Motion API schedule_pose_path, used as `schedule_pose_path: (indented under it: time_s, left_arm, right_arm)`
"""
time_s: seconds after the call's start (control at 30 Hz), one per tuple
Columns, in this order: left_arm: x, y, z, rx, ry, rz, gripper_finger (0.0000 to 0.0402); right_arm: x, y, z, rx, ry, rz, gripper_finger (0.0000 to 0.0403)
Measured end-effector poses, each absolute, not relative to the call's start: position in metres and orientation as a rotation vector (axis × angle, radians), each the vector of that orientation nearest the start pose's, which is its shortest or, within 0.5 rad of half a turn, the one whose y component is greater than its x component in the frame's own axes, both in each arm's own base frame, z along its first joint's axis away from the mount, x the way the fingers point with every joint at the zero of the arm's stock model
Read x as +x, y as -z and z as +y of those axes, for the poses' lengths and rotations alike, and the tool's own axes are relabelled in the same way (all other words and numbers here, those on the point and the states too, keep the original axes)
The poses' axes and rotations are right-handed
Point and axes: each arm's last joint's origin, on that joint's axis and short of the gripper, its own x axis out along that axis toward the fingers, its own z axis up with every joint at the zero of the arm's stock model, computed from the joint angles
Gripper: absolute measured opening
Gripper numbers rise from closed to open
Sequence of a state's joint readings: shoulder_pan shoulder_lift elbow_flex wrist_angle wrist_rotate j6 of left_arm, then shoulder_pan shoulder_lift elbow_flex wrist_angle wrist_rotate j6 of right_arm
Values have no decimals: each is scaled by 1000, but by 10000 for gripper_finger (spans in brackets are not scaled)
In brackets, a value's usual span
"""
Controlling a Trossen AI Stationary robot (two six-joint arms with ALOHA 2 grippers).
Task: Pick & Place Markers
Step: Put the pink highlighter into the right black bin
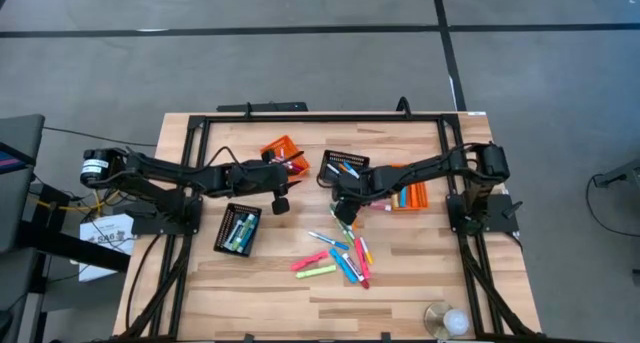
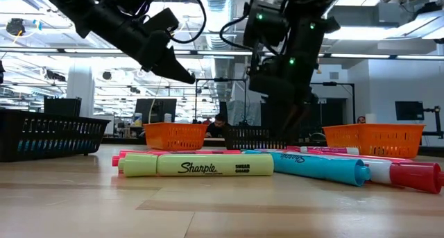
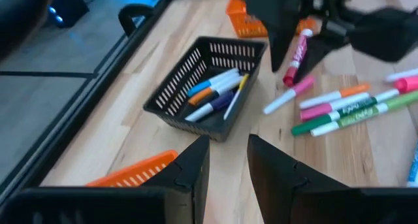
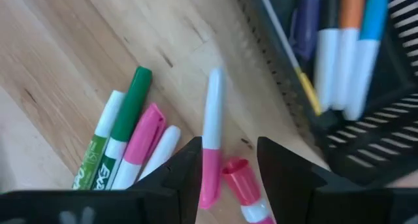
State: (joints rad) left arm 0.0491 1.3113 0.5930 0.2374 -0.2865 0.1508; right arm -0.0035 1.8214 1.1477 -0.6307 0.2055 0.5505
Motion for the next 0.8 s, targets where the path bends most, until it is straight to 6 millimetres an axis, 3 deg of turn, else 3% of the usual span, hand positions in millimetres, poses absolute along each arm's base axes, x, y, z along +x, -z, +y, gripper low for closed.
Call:
schedule_pose_path:
  time_s: [0.37,0.63,0.8]
  left_arm:
    - [260,-200,31,194,-331,489,101]
    - [260,-201,31,193,-332,482,101]
    - [261,-201,31,192,-333,475,101]
  right_arm:
    - [336,-145,-8,350,519,1149,134]
    - [330,-135,-23,375,561,1141,147]
    - [325,-128,-29,412,560,1142,129]
